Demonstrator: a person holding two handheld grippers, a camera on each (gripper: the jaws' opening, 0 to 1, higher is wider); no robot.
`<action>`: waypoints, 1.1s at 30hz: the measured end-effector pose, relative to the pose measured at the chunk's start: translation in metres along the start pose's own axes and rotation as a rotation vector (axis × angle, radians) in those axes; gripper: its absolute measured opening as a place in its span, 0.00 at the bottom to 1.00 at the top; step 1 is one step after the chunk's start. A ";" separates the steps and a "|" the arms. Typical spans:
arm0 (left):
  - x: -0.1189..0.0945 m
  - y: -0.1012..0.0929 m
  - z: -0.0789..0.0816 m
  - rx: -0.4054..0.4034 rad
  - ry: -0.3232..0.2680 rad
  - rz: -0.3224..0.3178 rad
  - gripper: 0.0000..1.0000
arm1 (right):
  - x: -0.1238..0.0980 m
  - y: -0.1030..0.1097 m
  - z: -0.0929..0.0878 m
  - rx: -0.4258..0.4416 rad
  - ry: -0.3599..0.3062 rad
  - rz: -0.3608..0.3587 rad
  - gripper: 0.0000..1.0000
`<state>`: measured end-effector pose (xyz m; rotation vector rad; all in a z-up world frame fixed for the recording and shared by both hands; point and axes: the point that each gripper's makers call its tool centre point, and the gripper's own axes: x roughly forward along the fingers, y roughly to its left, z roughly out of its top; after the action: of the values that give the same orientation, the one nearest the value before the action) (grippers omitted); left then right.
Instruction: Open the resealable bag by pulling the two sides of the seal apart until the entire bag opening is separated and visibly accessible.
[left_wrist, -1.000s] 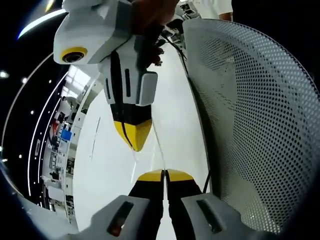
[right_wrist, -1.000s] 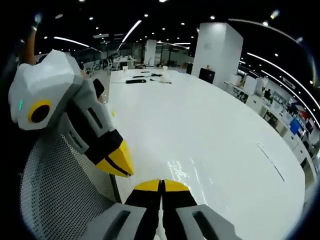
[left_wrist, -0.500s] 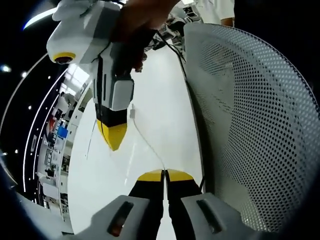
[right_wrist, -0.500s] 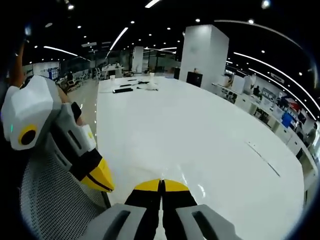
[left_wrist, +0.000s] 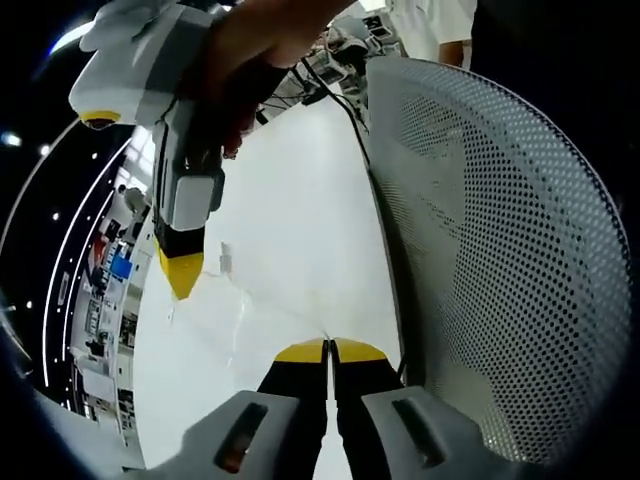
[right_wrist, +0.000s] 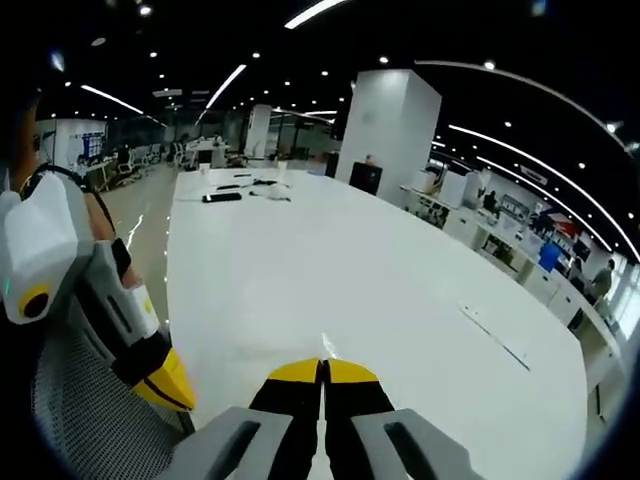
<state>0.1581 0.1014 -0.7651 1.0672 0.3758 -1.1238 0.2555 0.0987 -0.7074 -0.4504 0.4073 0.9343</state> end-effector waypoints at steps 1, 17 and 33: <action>0.000 0.002 0.001 -0.003 -0.001 0.003 0.00 | -0.001 -0.002 0.001 -0.002 -0.002 -0.005 0.00; -0.004 0.041 0.001 -0.026 -0.005 0.099 0.00 | -0.011 -0.023 0.044 -0.071 -0.093 -0.086 0.00; 0.014 0.030 -0.023 -0.167 -0.008 0.044 0.00 | 0.009 -0.005 -0.010 -0.029 -0.003 0.003 0.00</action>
<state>0.1958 0.1143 -0.7709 0.9197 0.4301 -1.0385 0.2632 0.0973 -0.7193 -0.4747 0.3923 0.9452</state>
